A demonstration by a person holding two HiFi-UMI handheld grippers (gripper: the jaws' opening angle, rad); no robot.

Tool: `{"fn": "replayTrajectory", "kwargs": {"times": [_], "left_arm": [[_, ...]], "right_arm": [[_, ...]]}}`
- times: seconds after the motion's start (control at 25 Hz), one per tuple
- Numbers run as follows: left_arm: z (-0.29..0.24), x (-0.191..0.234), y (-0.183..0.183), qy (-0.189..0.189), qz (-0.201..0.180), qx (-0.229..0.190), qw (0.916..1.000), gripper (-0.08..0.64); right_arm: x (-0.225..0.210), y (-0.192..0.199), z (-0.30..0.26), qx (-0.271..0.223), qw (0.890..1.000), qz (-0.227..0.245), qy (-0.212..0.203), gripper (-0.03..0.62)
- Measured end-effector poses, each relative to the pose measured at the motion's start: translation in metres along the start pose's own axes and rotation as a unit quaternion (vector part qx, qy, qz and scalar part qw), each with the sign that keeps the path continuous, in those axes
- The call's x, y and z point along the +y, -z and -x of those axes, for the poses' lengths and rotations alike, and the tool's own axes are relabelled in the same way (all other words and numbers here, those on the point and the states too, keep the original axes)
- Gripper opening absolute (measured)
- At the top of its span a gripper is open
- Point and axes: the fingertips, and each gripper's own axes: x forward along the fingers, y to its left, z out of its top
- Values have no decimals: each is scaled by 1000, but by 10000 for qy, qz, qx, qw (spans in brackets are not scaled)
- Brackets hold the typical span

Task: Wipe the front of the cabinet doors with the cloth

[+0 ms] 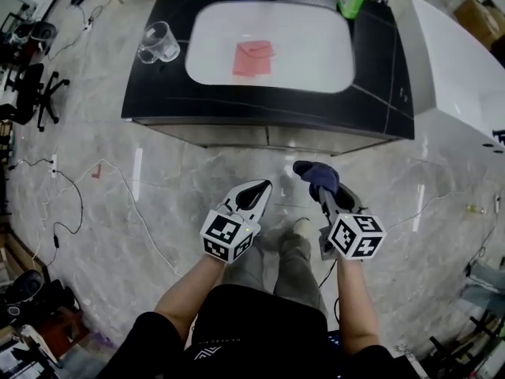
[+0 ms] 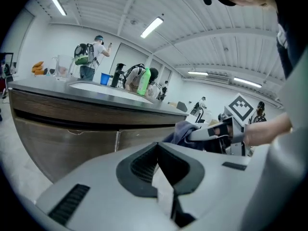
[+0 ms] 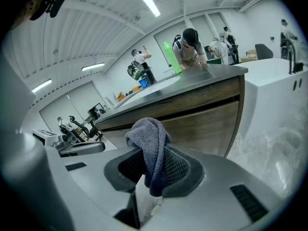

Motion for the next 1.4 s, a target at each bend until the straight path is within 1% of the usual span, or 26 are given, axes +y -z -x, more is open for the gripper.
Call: {"fn": "replayTrajectory", "kwargs": {"times": [0.16,0.36,0.56,0.68,0.88,1.0,1.16,1.4], "left_arm": [[17,3,-13,-56,6,-135,9999,-2],[37,2,-27,-112,69,-267,9996,-2],[60,-6,-40,-72,-18,-344,9994,-2],[72,-8,-41,-66,31,-358,9993,-2],[87,-15,-49,-95,85,-519,9986,-2],[94,-21,-55,-39,41,-627,9980,-2],[102,-23,-58,-50,-19,-657,9978,-2],[116,-22,-56,-158,23,-692,9975,-2]], "right_arm": [[27,1,6,128,9996,142,-194,86],[63,8,13,338,9974,438,-470,86],[88,4,25,318,9963,449,-659,86],[100,2,31,326,9953,445,-801,86],[116,-2,45,297,9934,542,-966,86],[123,-4,53,253,9926,556,-1050,86],[129,-8,58,183,9918,594,-1118,86],[139,-12,64,48,9911,584,-1193,86]]}}
